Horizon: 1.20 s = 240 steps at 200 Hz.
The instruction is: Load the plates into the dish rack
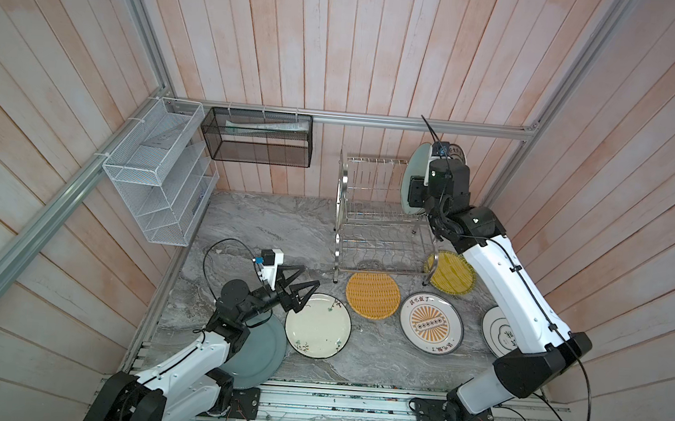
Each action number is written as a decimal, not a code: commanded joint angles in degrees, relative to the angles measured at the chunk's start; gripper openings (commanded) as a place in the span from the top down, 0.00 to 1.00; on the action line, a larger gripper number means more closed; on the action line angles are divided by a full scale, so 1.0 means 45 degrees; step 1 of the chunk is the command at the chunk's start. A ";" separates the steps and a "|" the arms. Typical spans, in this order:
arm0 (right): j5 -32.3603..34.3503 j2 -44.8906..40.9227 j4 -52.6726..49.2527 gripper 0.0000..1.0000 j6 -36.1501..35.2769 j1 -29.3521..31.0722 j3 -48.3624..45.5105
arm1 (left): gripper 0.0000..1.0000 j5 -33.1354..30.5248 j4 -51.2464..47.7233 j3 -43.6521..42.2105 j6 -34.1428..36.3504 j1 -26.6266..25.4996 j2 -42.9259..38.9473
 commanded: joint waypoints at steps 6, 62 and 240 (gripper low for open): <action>-0.0481 -0.1180 0.0453 0.28 0.0214 0.0096 0.0204 | 0.00 -0.0472 -0.0377 0.0434 0.0332 -0.0034 -0.0011; -0.1897 -0.4000 0.1754 0.09 0.0731 0.0156 -0.2308 | 0.00 -0.1594 -0.3879 0.1092 -0.0024 -0.0021 -0.0852; -0.5821 -0.8313 0.3393 0.02 0.2697 0.0154 -1.0650 | 0.00 -0.9595 -2.2279 0.4121 -0.9416 0.0242 -0.4325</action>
